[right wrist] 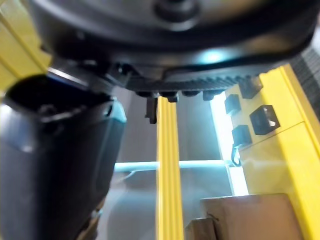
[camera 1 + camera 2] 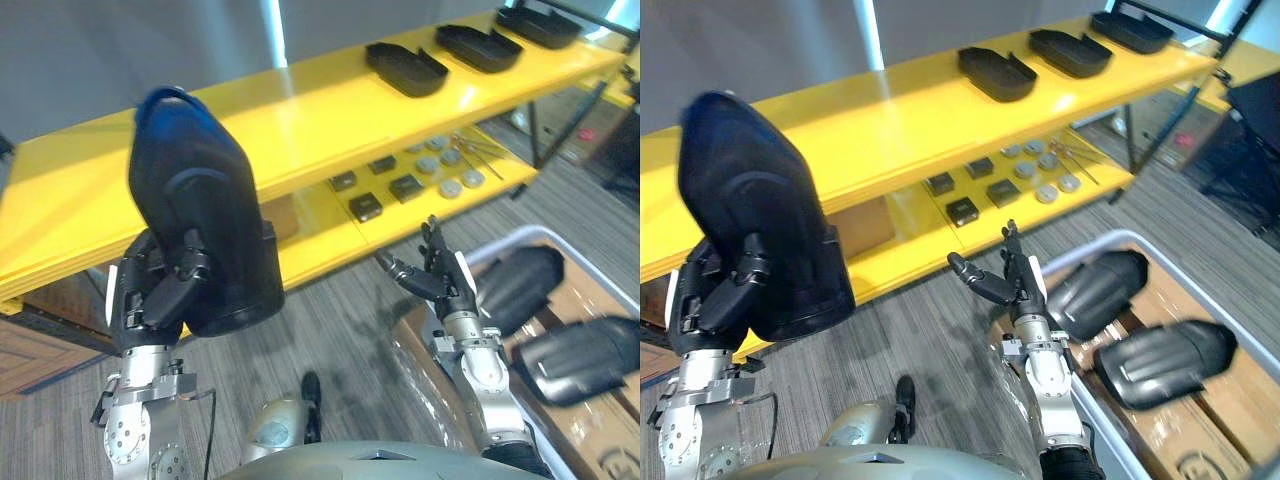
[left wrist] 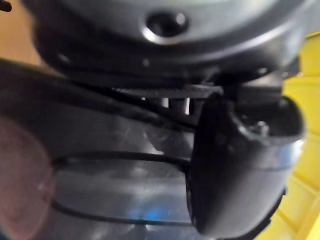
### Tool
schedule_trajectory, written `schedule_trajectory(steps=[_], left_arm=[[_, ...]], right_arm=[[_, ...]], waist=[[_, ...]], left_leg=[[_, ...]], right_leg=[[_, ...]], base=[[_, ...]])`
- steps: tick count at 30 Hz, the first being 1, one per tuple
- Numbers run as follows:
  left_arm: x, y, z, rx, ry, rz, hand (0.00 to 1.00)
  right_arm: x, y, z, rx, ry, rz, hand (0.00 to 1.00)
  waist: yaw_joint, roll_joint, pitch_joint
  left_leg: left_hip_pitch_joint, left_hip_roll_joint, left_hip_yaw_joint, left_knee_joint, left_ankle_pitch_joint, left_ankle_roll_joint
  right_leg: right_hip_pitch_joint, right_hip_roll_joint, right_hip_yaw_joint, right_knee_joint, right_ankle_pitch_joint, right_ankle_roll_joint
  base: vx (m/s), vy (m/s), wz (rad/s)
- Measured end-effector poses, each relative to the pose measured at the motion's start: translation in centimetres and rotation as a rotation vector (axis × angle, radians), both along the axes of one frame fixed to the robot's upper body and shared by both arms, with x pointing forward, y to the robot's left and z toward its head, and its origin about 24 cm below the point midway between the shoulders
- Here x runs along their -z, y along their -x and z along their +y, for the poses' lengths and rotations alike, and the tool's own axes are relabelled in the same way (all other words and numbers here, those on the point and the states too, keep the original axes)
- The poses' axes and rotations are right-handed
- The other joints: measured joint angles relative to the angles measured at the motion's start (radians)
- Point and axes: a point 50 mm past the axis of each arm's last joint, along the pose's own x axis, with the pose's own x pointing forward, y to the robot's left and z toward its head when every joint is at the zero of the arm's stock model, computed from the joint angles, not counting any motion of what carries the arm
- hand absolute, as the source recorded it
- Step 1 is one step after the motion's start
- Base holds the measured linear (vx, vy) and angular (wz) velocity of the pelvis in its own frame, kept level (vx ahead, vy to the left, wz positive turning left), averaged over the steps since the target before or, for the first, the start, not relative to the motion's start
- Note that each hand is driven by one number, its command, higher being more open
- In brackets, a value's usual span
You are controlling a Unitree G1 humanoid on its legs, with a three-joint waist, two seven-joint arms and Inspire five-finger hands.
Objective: Walk over and take three plastic housings, then place them on the shelf
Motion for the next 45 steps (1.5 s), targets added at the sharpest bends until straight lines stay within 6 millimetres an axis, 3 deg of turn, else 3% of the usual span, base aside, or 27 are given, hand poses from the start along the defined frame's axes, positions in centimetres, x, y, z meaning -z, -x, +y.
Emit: schedule_trajectory(steps=[1,2,3,5,7,8,10,11,12,13,14,16,18,23,25,27,29,30,32,34,35,36,37,39,41,42,45], left_arm=[[0.0,-0.1,0.2,-0.018,0.005,0.003,0.0],[0.0,-0.1,0.2,-0.027,0.009,0.006,0.0],[0.1,-0.3,0.3,-0.039,0.019,0.015,0.0],[0.3,-0.4,0.3,-0.044,0.025,0.02,0.0],[0.2,-1.2,0.2,-0.032,0.038,0.006,0.0],[0.1,-1.7,0.1,-0.022,0.044,-0.004,0.0],[-0.2,-2.3,0.0,-0.016,0.043,-0.014,0.0],[-0.2,-2.4,0.1,-0.021,0.037,-0.005,0.0],[-0.3,-2.4,0.3,-0.025,0.03,-0.001,0.0],[-0.2,-2.4,0.4,-0.027,0.027,0.002,0.0],[0.4,-2.4,0.0,-0.026,0.049,0.028,0.0],[0.9,-1.7,-0.1,-0.02,0.05,0.054,0.0],[0.9,-1.8,-0.3,-0.005,0.053,0.049,0.0],[0.3,-1.9,-0.4,-0.003,0.05,0.023,0.0],[0.5,-1.8,-0.4,-0.024,0.064,0.033,0.0],[0.5,-1.7,-0.3,-0.041,0.076,0.032,0.0],[0.5,-1.7,-0.3,-0.049,0.08,0.027,0.0],[0.3,-1.9,-0.4,-0.033,0.075,0.008,0.0],[0.0,-2.2,-0.8,-0.001,0.071,-0.009,0.0],[0.0,-2.4,-1.3,0.032,0.073,-0.014,0.0],[0.1,-2.5,-1.8,0.056,0.079,-0.013,0.0],[0.1,-2.8,-2.1,0.08,0.076,-0.011,0.0],[0.0,-2.8,-2.2,0.083,0.073,-0.011,0.0],[-0.5,-3.4,-1.8,0.097,0.039,-0.017,0.0],[-0.3,-3.4,-1.6,0.102,0.039,0.015,0.0],[0.2,-3.8,-2.2,0.148,0.064,0.08,0.0],[0.7,-4.2,-3.6,0.218,0.092,0.121,0.0]], right_arm=[[-0.3,-0.3,0.2,0.012,-0.005,-0.019,1.0],[-0.4,-0.4,0.3,0.015,-0.012,-0.031,1.0],[-0.6,-0.5,0.5,0.023,-0.027,-0.053,1.0],[-0.7,-0.4,0.6,0.029,-0.034,-0.062,1.0],[-0.8,-0.4,0.0,0.058,-0.032,-0.068,1.0],[-1.0,-0.4,-0.3,0.08,-0.032,-0.079,1.0],[-1.7,-0.4,-0.9,0.116,-0.031,-0.111,1.0],[-2.1,-0.3,-1.3,0.137,-0.033,-0.14,1.0],[-2.5,-0.4,-1.3,0.139,-0.05,-0.159,1.0],[-2.9,-0.4,-1.3,0.139,-0.066,-0.175,1.0],[-3.4,-0.3,-1.8,0.144,-0.079,-0.199,1.0],[-3.8,-0.4,-2.1,0.153,-0.097,-0.218,1.0],[-3.9,-0.3,-2.8,0.178,-0.089,-0.225,1.0],[-4.6,-0.7,-3.4,0.193,-0.131,-0.258,1.0],[-4.4,-0.6,-3.5,0.188,-0.154,-0.254,1.0],[-4.7,-0.6,-3.9,0.169,-0.137,-0.265,1.0],[-5.0,-0.5,-4.3,0.155,-0.124,-0.283,1.0],[-5.4,-0.5,-4.6,0.163,-0.125,-0.312,1.0],[-5.6,-0.6,-4.8,0.18,-0.162,-0.327,1.0],[-5.5,-0.6,-4.8,0.184,-0.162,-0.323,1.0],[-5.5,-0.5,-4.9,0.187,-0.158,-0.318,1.0],[-5.1,-0.5,-4.6,0.203,-0.178,-0.304,1.0],[-4.8,-0.3,-4.4,0.208,-0.189,-0.297,1.0],[-4.2,-0.3,-2.7,0.194,-0.274,-0.283,1.0],[-4.3,0.0,-1.8,0.178,-0.308,-0.291,1.0],[-5.1,0.6,-0.3,0.119,-0.315,-0.318,1.0],[-5.1,0.6,0.0,0.112,-0.285,-0.312,1.0]], waist=[[-0.002,-0.003,0.001],[-0.003,-0.003,0.001],[-0.01,0.004,0.005],[-0.023,0.014,0.012],[-0.036,0.03,0.023],[-0.037,0.041,0.029],[-0.04,0.034,0.032],[-0.051,0.02,0.035],[-0.054,-0.017,0.032],[-0.054,-0.036,0.035],[-0.057,-0.017,0.037],[-0.051,0.001,0.028],[-0.042,0.042,0.012],[-0.044,0.062,0.004],[-0.058,0.076,0.017],[-0.056,0.125,0.037],[-0.053,0.122,0.027],[-0.066,0.121,0.027],[-0.077,0.112,0.028],[-0.081,0.113,0.025],[-0.085,0.131,0.013],[-0.089,0.118,0.004],[-0.092,0.098,-0.004],[-0.091,0.02,-0.012],[-0.09,0.014,-0.015],[-0.097,0.015,-0.024],[-0.127,0.027,-0.031]], left_leg=[[0.031,-0.01,-0.025,-0.021,-0.013,0.017],[0.045,-0.013,-0.043,-0.029,-0.017,0.021],[0.074,-0.013,-0.075,-0.04,-0.026,0.023],[0.123,-0.011,-0.123,-0.052,-0.042,0.019],[0.157,0.005,-0.181,-0.05,-0.064,0.018],[0.161,0.016,-0.202,-0.046,-0.074,0.015],[0.161,0.032,-0.242,-0.046,-0.087,0.004],[0.164,0.032,-0.252,-0.045,-0.103,-0.02],[0.174,0.02,-0.25,-0.044,-0.115,-0.039],[0.182,0.008,-0.249,-0.04,-0.121,-0.053],[0.196,0.023,-0.239,-0.023,-0.133,-0.082],[0.213,0.059,-0.235,0.001,-0.162,-0.121],[0.209,0.124,-0.218,0.038,-0.195,-0.155],[0.199,0.176,-0.184,0.1,-0.229,-0.167],[0.104,0.193,-0.152,0.382,-0.253,-0.181],[0.056,0.233,-0.135,0.604,-0.235,-0.199],[0.044,0.251,-0.068,0.604,-0.251,-0.152],[0.042,0.267,-0.033,0.509,-0.272,-0.119],[0.041,0.28,-0.018,0.325,-0.256,-0.124],[0.06,0.283,-0.017,0.147,-0.177,-0.139],[0.076,0.283,-0.004,0.069,-0.06,-0.143],[0.097,0.252,0.011,0.051,-0.037,-0.196],[0.106,0.232,0.02,0.032,-0.042,-0.191],[0.125,0.169,0.051,0.003,-0.048,-0.166],[0.143,0.164,0.069,0.008,-0.066,-0.159],[0.142,0.178,0.104,0.003,-0.082,-0.167],[0.149,0.178,0.11,-0.015,-0.074,-0.169]], right_leg=[[-0.051,-0.024,0.067,0.122,0.05,0.0],[-0.078,-0.027,0.089,0.174,0.027,-0.011],[-0.126,-0.024,0.113,0.24,-0.038,-0.021],[-0.179,-0.005,0.122,0.233,-0.091,-0.07],[-0.24,0.052,0.176,0.096,-0.111,-0.078],[-0.275,0.094,0.23,-0.009,-0.103,-0.065],[-0.326,0.156,0.324,-0.209,-0.065,-0.014],[-0.322,0.178,0.345,-0.339,-0.029,0.009],[-0.306,0.177,0.347,-0.394,-0.037,0.004],[-0.295,0.177,0.37,-0.417,-0.013,0.003],[-0.271,0.186,0.366,-0.409,0.02,0.03],[-0.236,0.204,0.34,-0.434,0.122,0.002],[-0.186,0.263,0.29,-0.47,0.126,-0.021],[-0.155,0.311,0.272,-0.496,0.101,-0.05],[-0.077,0.325,0.264,-0.553,0.104,-0.043],[0.01,0.345,0.28,-0.598,0.098,-0.051],[0.024,0.317,0.287,-0.627,0.097,-0.052],[0.025,0.296,0.289,-0.636,0.096,-0.05],[0.023,0.251,0.289,-0.642,0.102,-0.03],[0.018,0.215,0.294,-0.636,0.113,0.027],[0.016,0.207,0.302,-0.633,0.115,0.064],[0.017,0.171,0.318,-0.633,0.119,0.086],[0.008,0.15,0.313,-0.636,0.125,0.087],[-0.002,0.089,0.316,-0.639,0.143,0.105],[-0.001,0.087,0.31,-0.633,0.177,0.115],[-0.031,0.096,0.291,-0.625,0.181,0.117],[-0.035,0.098,0.29,-0.627,0.182,0.117]], base=[[0.28,0.074,0.45],[0.3,0.028,0.49],[0.33,0.008,0.56],[0.29,-0.014,0.66],[0.16,-0.066,0.75],[0.17,-0.141,0.78],[0.2,-0.235,0.85],[0.21,-0.289,0.82],[0.23,-0.324,0.73],[0.22,-0.285,0.57],[0.27,-0.305,0.4],[0.26,-0.24,0.2],[0.33,-0.202,0.19],[0.19,-0.091,0.01],[0.13,-0.043,-0.02],[0.11,0.058,-0.29],[0.09,0.087,-0.1],[0.12,0.098,0.21],[0.11,0.154,0.12],[0.12,0.25,-0.15],[0.2,0.413,-0.2],[0.19,0.4,-0.21],[0.15,0.306,-0.2],[0.11,0.194,-0.19],[0.12,0.151,-0.38],[0.09,0.037,-0.47],[0.02,-0.012,-0.17]])
